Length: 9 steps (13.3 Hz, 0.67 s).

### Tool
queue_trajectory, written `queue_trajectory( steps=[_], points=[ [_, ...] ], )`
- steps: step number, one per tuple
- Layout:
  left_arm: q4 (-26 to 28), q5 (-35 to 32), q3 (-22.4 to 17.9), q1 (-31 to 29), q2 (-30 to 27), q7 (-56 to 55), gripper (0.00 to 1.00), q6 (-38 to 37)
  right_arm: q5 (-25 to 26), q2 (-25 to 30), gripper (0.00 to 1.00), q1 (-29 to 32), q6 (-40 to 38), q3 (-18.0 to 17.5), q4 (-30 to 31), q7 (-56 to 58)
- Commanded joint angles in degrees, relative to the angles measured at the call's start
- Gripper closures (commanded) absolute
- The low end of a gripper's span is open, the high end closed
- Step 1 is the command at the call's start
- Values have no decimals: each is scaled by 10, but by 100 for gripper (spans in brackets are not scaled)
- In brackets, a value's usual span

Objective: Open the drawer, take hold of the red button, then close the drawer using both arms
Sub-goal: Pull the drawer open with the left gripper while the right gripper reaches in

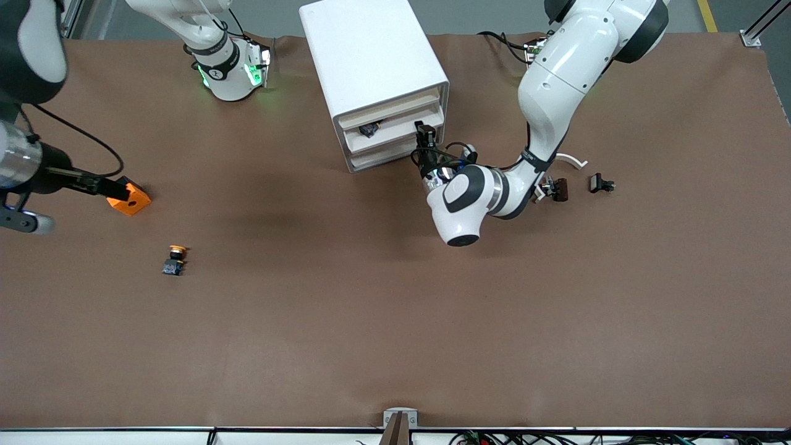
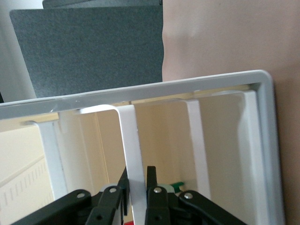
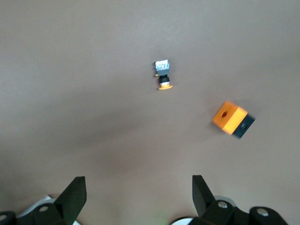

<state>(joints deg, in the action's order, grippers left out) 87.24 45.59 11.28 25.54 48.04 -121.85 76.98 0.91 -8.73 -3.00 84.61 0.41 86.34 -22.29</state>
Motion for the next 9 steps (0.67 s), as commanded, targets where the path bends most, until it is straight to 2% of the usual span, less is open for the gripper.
queue_trajectory(
  steps=[1, 3, 5, 7, 9],
  points=[
    [-28, 4, -31, -7, 9, 10, 90, -3, -17, -5, 0, -19, -10, 1, -13, -79],
    [-54, -1, -35, -21, 15, 10, 90, -3, -51, -4, 0, -50, -3, 1, -11, -169],
    [-87, -4, -36, -43, 23, 0, 89, -3, -66, -5, 0, -108, 24, 1, -11, -261],
    [-109, -3, -58, -49, 22, -1, 89, -3, -98, -8, 0, -162, 61, 2, -7, -335],
    [-120, -3, -85, -47, 22, -2, 89, -3, -101, -15, 0, -232, 94, 2, 3, -405]
  ],
)
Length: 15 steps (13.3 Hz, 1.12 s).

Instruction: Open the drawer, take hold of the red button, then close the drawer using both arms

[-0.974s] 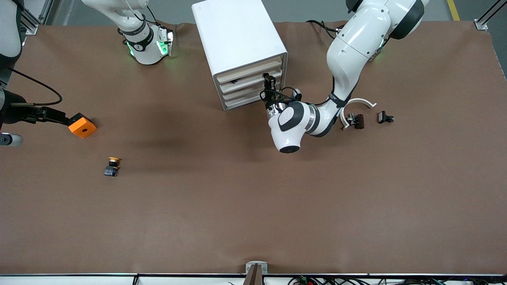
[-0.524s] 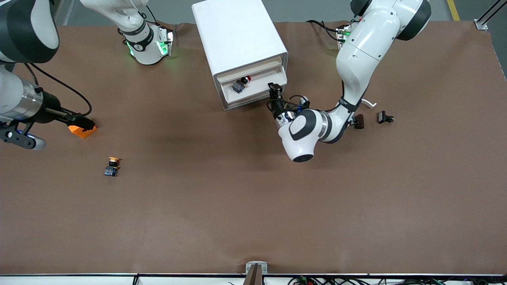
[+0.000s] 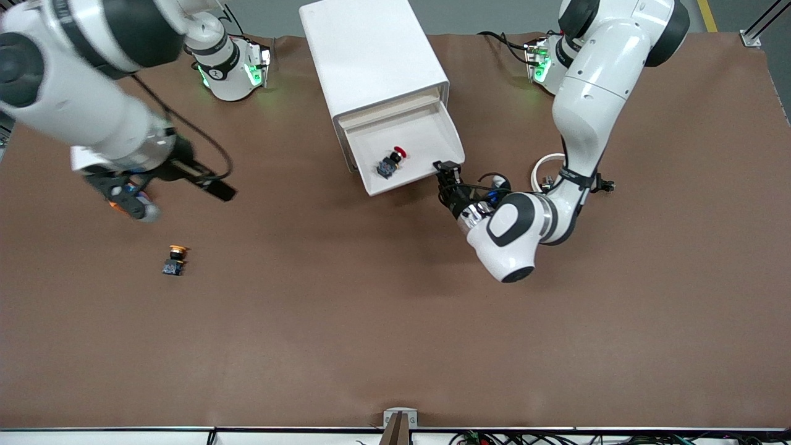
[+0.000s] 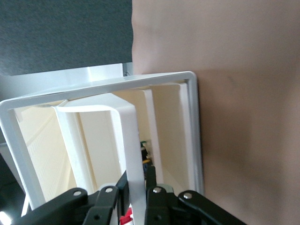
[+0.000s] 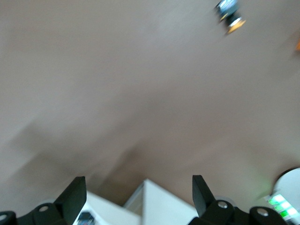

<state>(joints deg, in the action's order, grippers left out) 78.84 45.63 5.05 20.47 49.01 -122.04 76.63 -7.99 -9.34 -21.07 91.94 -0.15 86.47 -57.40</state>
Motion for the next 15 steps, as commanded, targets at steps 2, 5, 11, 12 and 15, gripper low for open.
queue_trajectory(
  steps=[2, 5, 11, 12, 15],
  points=[
    [-39, -3, -38, 0, 13, 0, 86, 2, -11, -23, 0, -108, 54, 8, 6, -112],
    [-40, -2, -42, -9, 14, 2, 86, 5, -9, -49, 0, -169, 102, 8, 7, -166],
    [-38, -2, -42, -12, 21, 3, 74, 5, 61, -112, 0, -253, 165, 9, 4, -257],
    [-38, -2, -42, -12, 21, 4, 62, 5, 63, -120, 0, -258, 185, 9, 5, -272],
    [-38, -2, -41, -11, 20, 7, 0, 5, 66, -153, 0, -269, 225, 9, 4, -297]
  ],
)
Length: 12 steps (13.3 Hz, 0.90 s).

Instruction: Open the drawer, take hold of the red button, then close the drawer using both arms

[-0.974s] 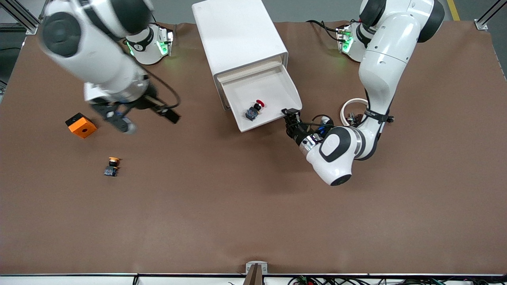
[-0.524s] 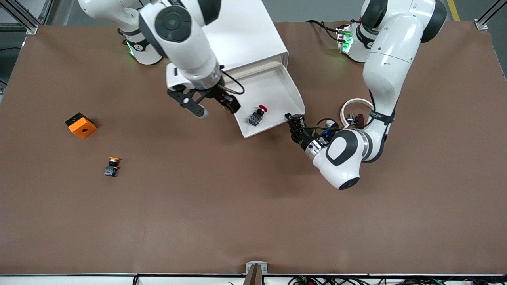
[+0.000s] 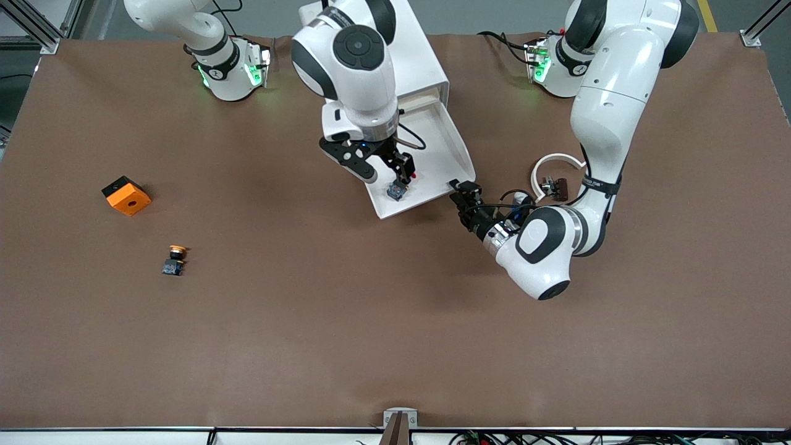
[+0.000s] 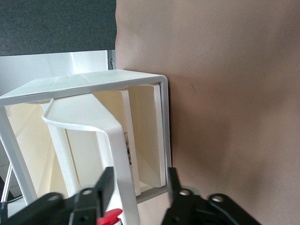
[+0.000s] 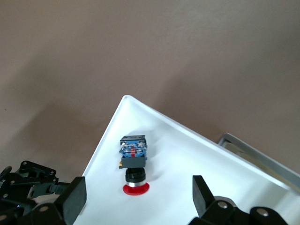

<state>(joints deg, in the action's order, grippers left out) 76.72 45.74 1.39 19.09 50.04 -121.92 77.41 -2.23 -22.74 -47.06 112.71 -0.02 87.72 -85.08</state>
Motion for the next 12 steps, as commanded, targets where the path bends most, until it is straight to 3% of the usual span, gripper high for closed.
queue_trajectory(
  steps=[1, 5, 12],
  points=[
    [-18, -3, -4, 2, 9, 10, 0, -2, 8, -27, 0, -9, 25, 7, -9, -22],
    [-18, -5, -2, 2, 1, 82, 0, -2, 10, -56, 0, -9, 37, 7, -11, -22],
    [-18, -35, 0, 2, -12, 340, 0, -2, 6, -91, 0, -15, 62, 6, -11, -22]
  ],
)
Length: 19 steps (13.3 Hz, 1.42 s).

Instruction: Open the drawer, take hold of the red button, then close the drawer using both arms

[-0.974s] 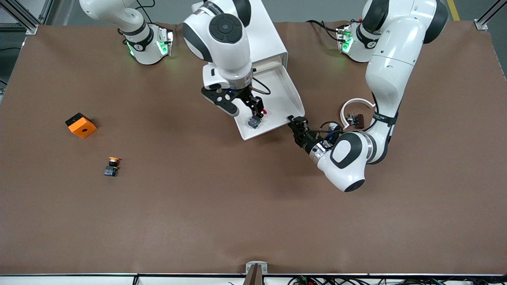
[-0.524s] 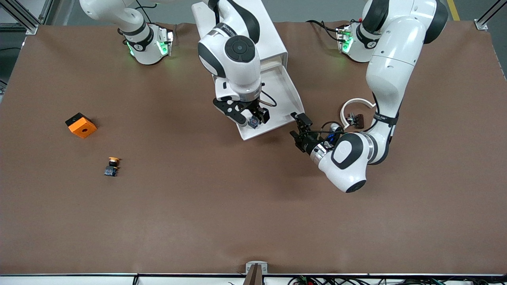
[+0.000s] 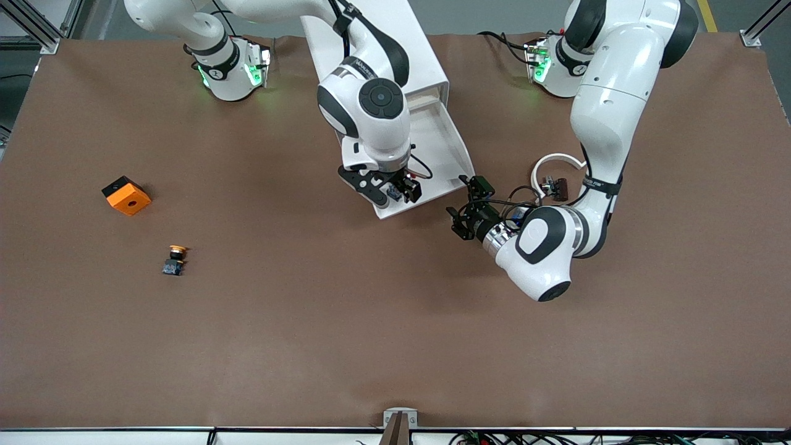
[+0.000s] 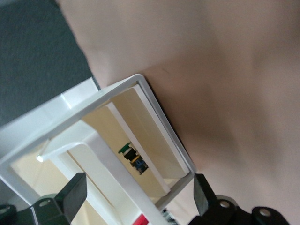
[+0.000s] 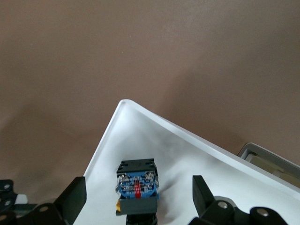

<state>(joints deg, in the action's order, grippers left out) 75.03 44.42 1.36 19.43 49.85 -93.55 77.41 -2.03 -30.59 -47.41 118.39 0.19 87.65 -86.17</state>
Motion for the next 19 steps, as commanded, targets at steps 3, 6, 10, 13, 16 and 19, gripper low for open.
queue_trajectory(
  steps=[3, 6, 10, 13, 16, 19],
  points=[
    [-4, -48, -1, -2, -13, 137, 0, 1, 0, -28, 0, -15, 10, 4, -11, -11],
    [-29, -49, -4, -3, -14, 210, 0, 27, -2, -32, 25, -16, 9, 4, -12, -2],
    [-33, -76, -4, -3, -19, 330, 0, 84, -3, -31, 100, -14, 5, 3, -23, -5],
    [-35, -102, -4, 1, -30, 386, 0, 115, -4, -26, 100, -8, -3, 3, -34, -3],
    [-37, -201, -1, 10, -53, 460, 0, 149, -18, -25, 100, 12, -45, 3, -76, 2],
    [-37, -250, -4, 19, -73, 464, 0, 185, -36, -16, 100, 51, -118, 3, -122, 77]
  ],
)
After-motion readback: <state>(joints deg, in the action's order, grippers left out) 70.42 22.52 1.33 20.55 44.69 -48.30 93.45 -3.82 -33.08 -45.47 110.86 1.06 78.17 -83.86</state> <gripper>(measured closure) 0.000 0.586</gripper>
